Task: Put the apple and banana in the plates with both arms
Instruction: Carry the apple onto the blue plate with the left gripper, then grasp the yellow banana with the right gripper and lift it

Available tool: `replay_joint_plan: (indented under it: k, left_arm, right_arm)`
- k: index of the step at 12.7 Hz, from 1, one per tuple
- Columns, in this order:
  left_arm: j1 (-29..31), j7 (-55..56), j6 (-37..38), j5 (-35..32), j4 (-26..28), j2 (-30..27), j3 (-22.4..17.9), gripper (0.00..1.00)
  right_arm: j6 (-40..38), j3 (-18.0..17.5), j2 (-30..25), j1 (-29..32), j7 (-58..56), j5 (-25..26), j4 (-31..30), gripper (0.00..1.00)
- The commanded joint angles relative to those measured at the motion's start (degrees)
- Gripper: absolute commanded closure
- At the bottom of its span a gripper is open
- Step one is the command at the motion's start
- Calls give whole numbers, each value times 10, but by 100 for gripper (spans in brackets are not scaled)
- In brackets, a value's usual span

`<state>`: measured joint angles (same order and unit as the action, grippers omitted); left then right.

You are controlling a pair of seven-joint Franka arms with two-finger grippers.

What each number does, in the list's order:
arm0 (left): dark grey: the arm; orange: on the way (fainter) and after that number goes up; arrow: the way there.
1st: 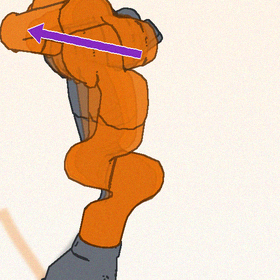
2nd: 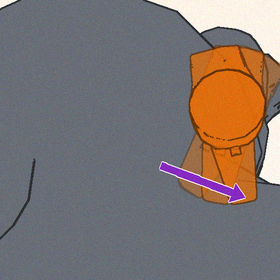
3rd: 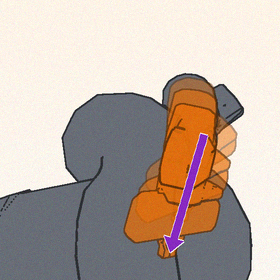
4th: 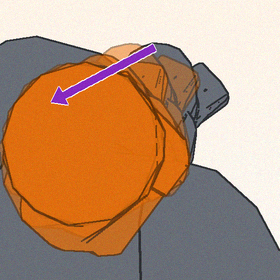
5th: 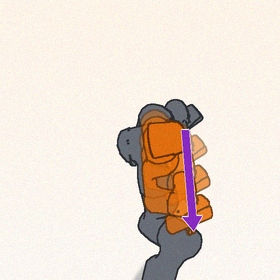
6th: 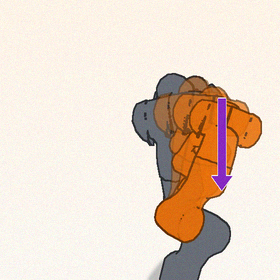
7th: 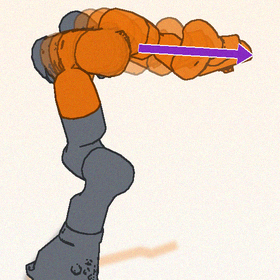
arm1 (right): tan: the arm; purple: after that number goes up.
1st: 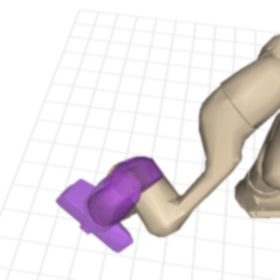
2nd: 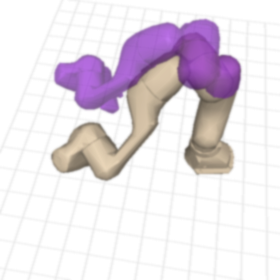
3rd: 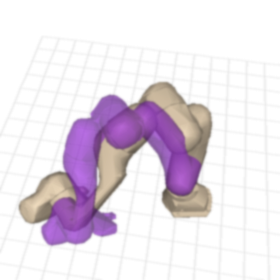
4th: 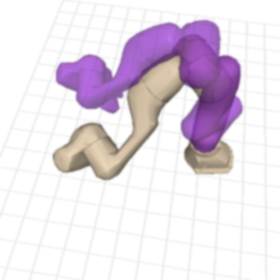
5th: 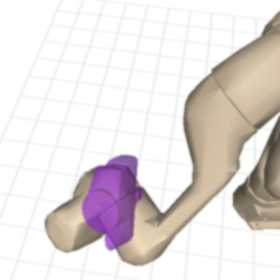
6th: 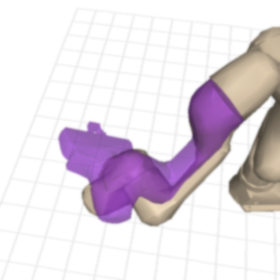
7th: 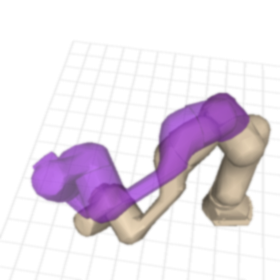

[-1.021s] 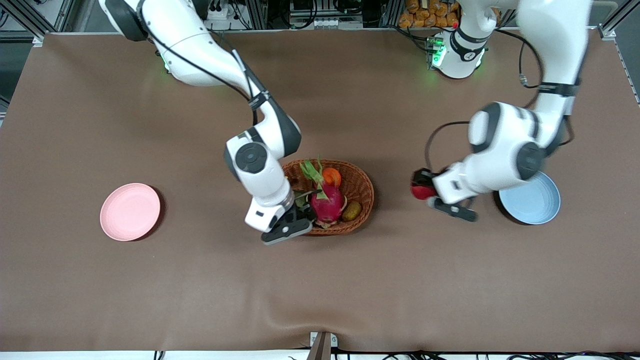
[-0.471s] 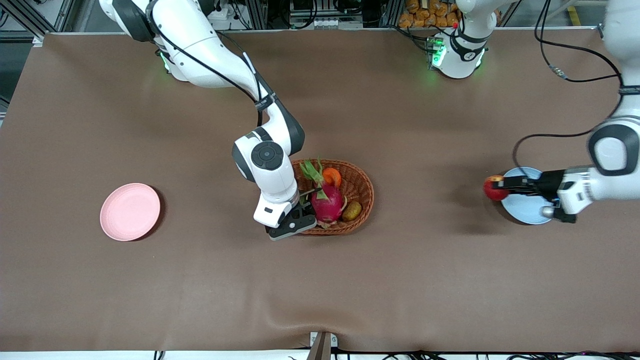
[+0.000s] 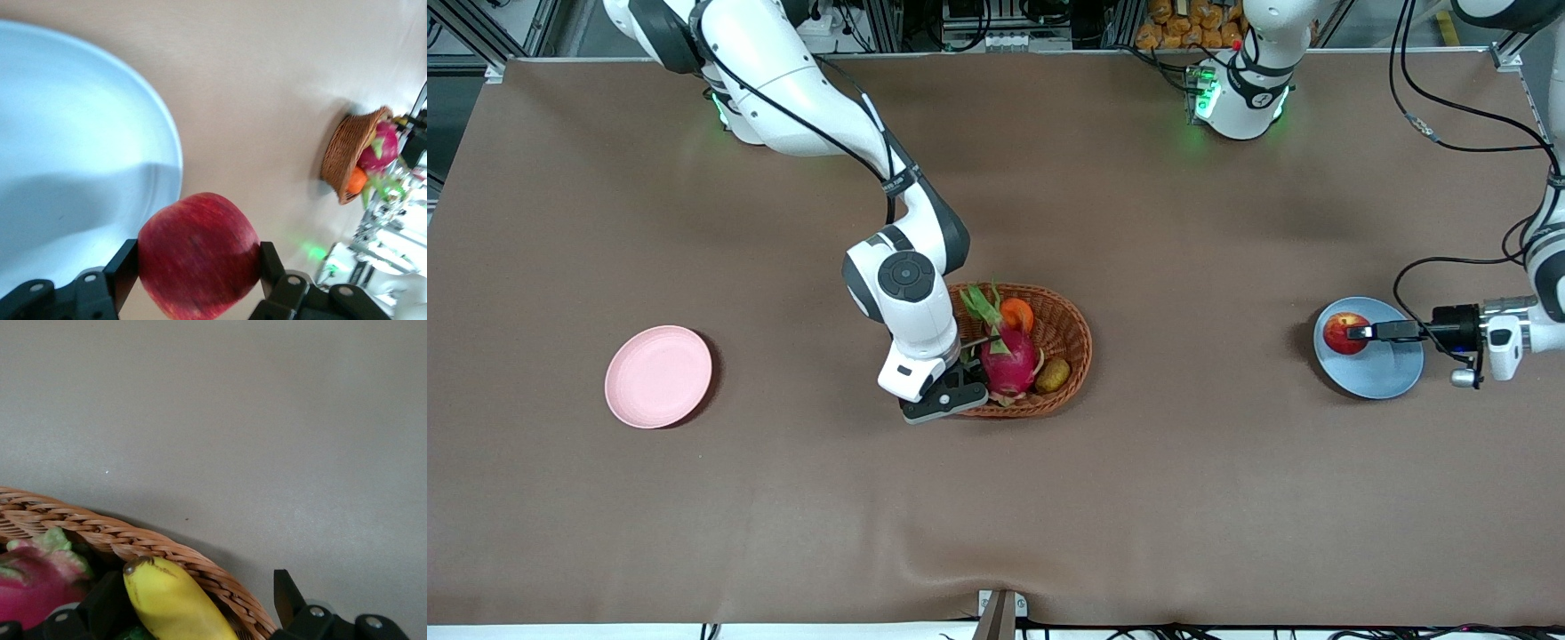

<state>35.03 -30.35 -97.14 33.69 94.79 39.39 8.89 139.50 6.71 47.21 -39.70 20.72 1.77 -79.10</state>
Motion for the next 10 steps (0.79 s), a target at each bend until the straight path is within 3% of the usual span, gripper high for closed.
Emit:
replay_joint_plan:
  k: [1, 8, 10]
  left_arm:
    - [21, 66, 39, 12, -32, 22, 2, 85]
    - [25, 165, 70, -20, -45, 45, -11, 85]
    - [25, 165, 70, -32, -52, 46, -11, 82]
  right_arm:
    - [-2, 9, -4, -20, 42, 13, -11, 3]
    - [-10, 19, -7, -27, 65, 17, -11, 69]
    - [-10, 22, -7, -27, 64, 29, -11, 75]
